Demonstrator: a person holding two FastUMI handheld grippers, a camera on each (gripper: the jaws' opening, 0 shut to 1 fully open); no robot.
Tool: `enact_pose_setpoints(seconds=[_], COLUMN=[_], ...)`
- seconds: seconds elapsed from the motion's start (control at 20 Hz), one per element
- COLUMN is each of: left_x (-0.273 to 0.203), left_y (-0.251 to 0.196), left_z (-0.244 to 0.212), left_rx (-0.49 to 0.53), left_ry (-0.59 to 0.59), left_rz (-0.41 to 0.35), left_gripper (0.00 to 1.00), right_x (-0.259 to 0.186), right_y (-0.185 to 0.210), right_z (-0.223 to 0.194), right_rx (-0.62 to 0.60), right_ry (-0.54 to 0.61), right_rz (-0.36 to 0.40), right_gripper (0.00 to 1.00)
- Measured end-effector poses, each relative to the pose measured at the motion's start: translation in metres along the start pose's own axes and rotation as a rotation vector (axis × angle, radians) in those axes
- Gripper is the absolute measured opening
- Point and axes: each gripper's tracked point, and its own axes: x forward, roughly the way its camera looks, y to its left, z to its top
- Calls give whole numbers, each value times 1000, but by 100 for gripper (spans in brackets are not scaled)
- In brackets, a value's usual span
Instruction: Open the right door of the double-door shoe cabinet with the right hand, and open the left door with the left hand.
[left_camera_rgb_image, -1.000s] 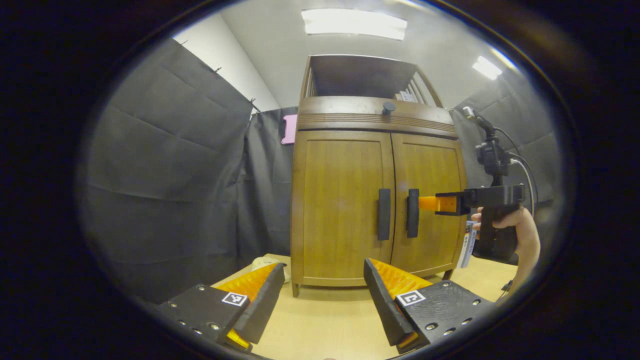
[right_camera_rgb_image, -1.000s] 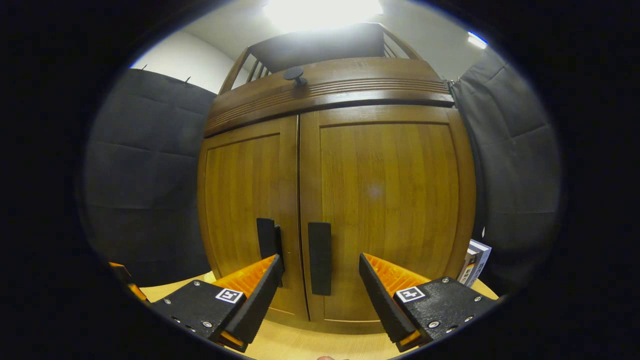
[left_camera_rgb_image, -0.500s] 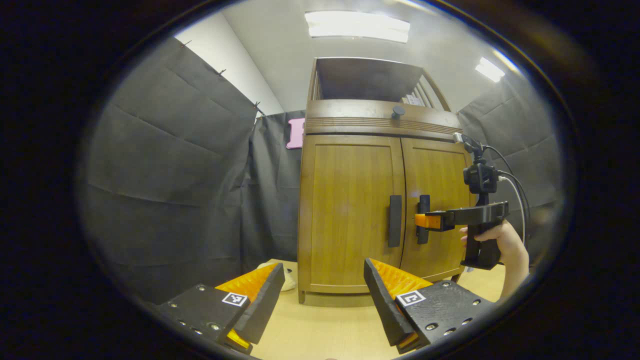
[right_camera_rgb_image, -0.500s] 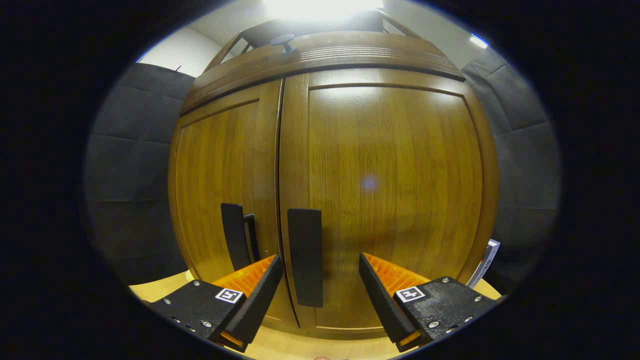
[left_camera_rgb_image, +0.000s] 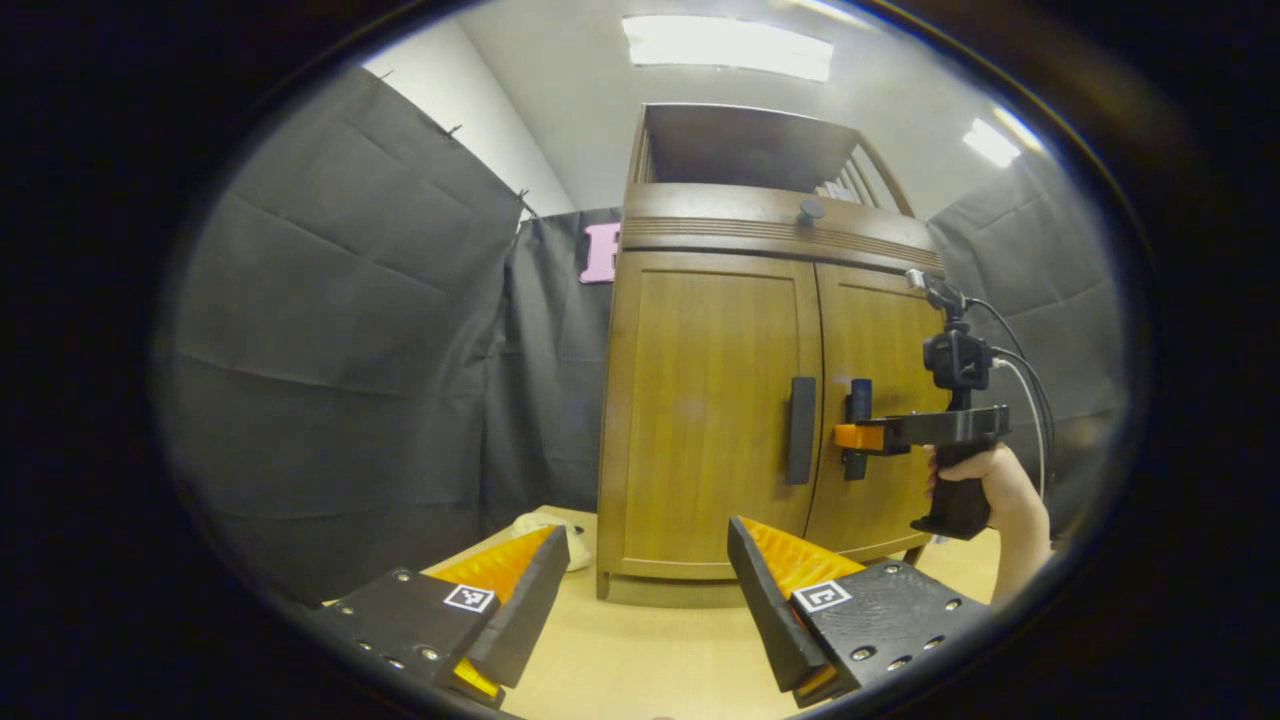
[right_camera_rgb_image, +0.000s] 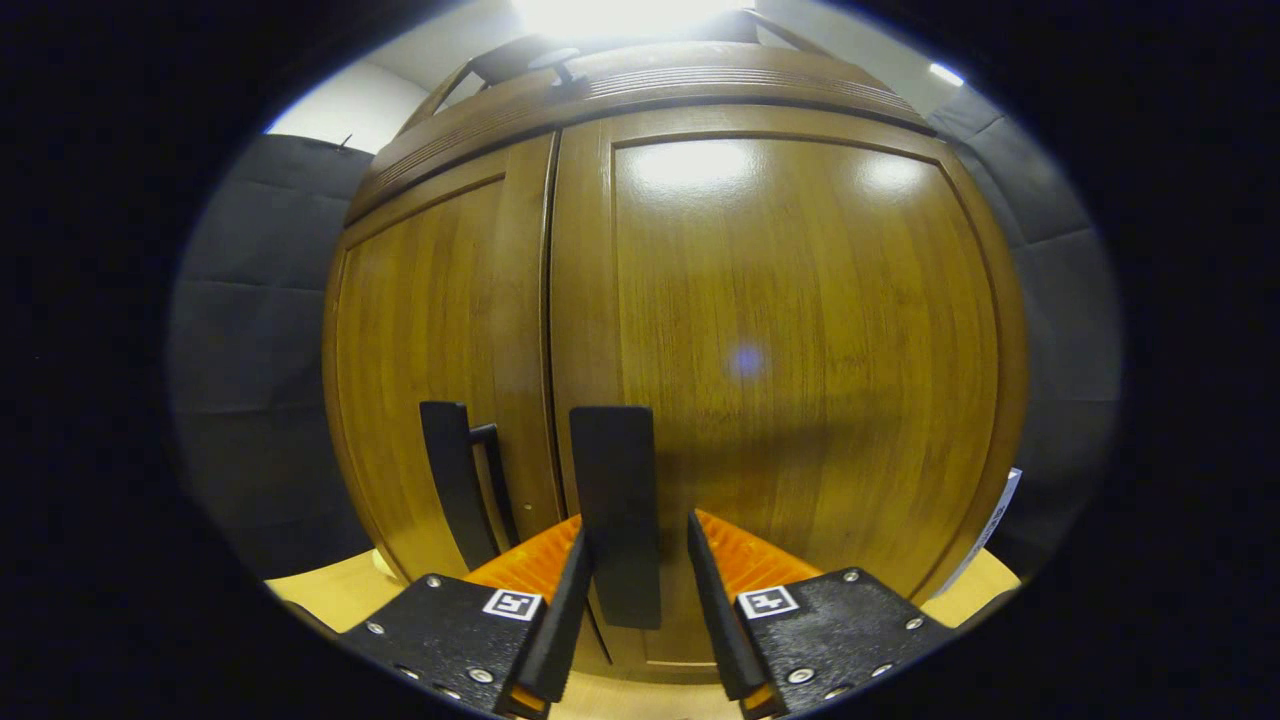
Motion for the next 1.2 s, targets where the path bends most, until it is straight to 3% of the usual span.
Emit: enact_pose_setpoints(seconds=[0.1,0.15,0.25,0.5,0.85,1.2], left_x=[2,2,0,-3,-4,3], left_y=[1,1,-2,-2,-5,4], left_z=[-2,-2,-1,2,4,-8], left_rx=[-6,-6,-3,-1,12,-45], left_ry=[10,14,12,8,7,26], left_rz=[1,1,-1,-2,26,48], left_gripper=[88,95,95,92,88,95], right_x=[1,1,0,-9,-46,-84], right_y=[5,5,5,7,11,4], right_z=[-1,-2,-1,-3,-4,-4], right_rx=[41,42,31,-42,-28,-9], right_ry=[14,15,8,15,-6,-19], right_rz=[27,35,43,63,143,214], right_gripper=[40,37,34,14,16,16])
